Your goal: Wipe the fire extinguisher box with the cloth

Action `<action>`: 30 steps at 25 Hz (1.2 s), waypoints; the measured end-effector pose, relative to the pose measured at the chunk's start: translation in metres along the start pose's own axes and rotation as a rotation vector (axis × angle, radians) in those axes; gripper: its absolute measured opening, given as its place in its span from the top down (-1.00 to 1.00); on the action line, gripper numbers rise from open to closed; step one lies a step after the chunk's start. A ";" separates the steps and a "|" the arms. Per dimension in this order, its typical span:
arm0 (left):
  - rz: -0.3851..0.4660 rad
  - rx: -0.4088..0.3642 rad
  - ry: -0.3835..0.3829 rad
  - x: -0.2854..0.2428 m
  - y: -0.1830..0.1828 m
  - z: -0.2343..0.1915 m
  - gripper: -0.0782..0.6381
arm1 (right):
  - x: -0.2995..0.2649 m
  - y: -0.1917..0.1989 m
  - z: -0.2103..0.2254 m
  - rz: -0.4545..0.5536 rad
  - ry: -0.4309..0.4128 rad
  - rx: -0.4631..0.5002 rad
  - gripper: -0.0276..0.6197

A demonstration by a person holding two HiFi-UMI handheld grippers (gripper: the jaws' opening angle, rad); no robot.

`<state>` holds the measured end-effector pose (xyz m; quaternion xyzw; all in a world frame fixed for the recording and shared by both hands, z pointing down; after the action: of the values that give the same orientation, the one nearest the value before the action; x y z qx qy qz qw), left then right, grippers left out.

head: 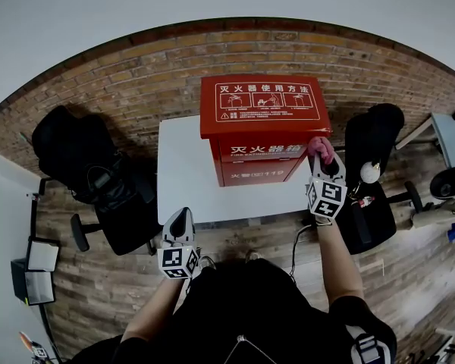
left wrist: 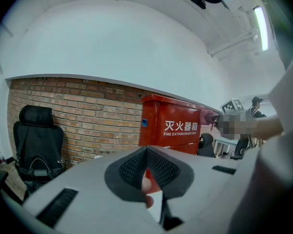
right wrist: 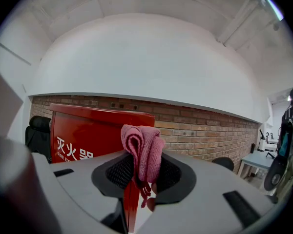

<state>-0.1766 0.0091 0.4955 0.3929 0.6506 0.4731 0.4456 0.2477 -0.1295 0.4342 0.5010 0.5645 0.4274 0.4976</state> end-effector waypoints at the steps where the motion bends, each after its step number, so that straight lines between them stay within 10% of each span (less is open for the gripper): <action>1: -0.001 0.000 -0.001 0.000 0.000 0.000 0.73 | -0.001 0.001 0.004 -0.004 0.011 -0.008 0.57; 30: -0.044 -0.002 -0.006 -0.007 0.008 -0.003 0.73 | -0.011 0.046 -0.005 -0.058 0.001 -0.009 0.57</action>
<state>-0.1763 0.0043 0.5052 0.3793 0.6573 0.4627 0.4582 0.2495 -0.1343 0.4815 0.4818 0.5771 0.4157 0.5118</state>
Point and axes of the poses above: the fingertips, and each gripper's own axes: x backward along the fingers, z to its right, y out of its underside, the point moved 6 cm from there along x, backward along the fingers, and after that the axes turned 1 degree about x, right-handed, at the moved point
